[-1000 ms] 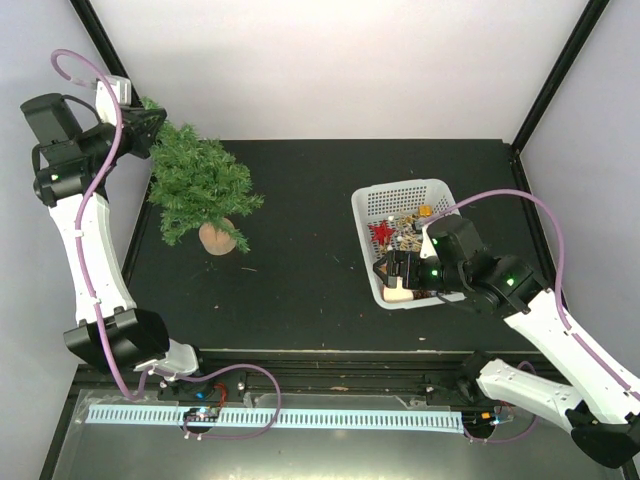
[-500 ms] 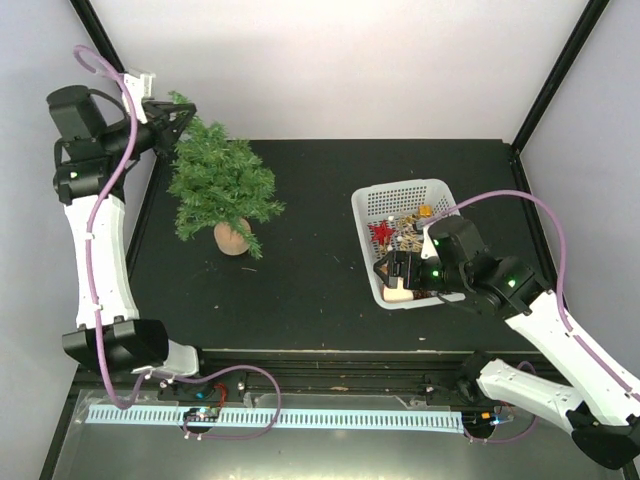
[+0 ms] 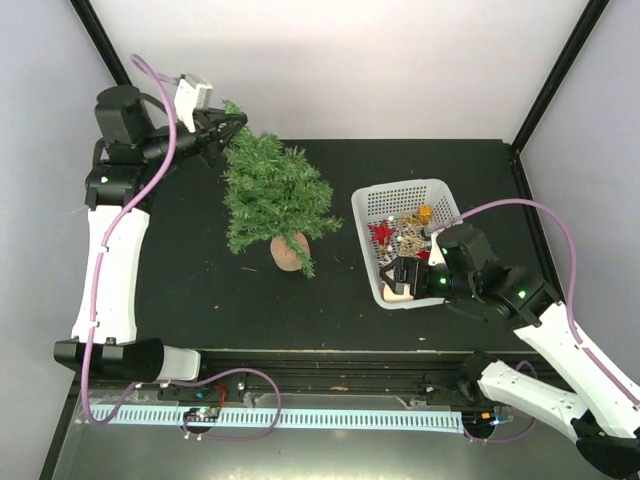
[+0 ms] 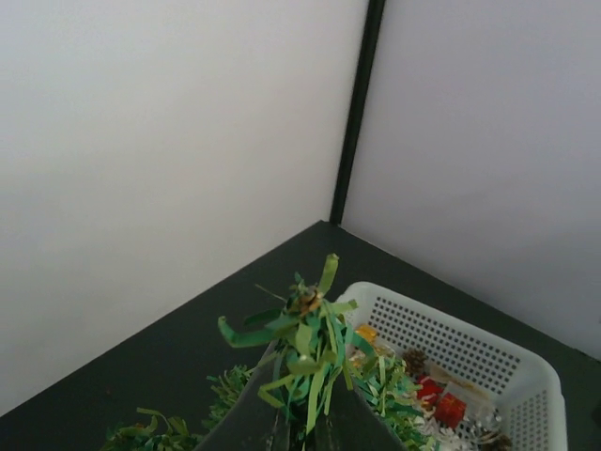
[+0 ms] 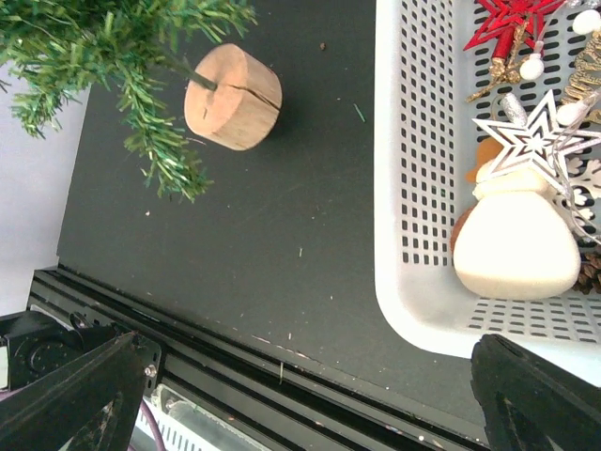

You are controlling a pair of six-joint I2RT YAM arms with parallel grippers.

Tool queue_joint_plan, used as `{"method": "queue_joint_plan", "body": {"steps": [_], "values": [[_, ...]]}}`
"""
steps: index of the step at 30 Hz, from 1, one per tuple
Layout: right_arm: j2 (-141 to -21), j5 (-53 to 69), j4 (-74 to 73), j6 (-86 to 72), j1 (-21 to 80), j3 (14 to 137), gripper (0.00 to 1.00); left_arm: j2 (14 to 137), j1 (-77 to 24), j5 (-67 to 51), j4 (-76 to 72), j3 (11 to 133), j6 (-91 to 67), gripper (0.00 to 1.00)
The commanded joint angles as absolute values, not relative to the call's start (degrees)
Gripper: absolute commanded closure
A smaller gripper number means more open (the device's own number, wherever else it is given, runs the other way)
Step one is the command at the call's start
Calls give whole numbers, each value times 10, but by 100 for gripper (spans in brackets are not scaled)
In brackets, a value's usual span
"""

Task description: Decorate the small christmas tree

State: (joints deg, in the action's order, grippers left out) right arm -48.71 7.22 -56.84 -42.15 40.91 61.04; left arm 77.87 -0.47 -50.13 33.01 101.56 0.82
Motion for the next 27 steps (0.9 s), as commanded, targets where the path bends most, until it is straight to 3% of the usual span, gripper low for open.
{"method": "queue_joint_plan", "body": {"steps": [1, 8, 21, 24, 27], "values": [[-472, 58, -579, -429, 414, 598, 5, 763, -57, -474, 324, 1009, 50, 98], [-467, 58, -579, -432, 414, 587, 5, 741, -134, -429, 344, 949, 97, 98], [-467, 67, -564, -434, 413, 561, 4, 737, -182, -356, 430, 1001, 206, 98], [-469, 67, -564, -432, 414, 563, 4, 737, -188, -328, 434, 1000, 213, 89], [-469, 69, -564, -430, 414, 563, 4, 717, -188, -312, 432, 1001, 212, 64]]}}
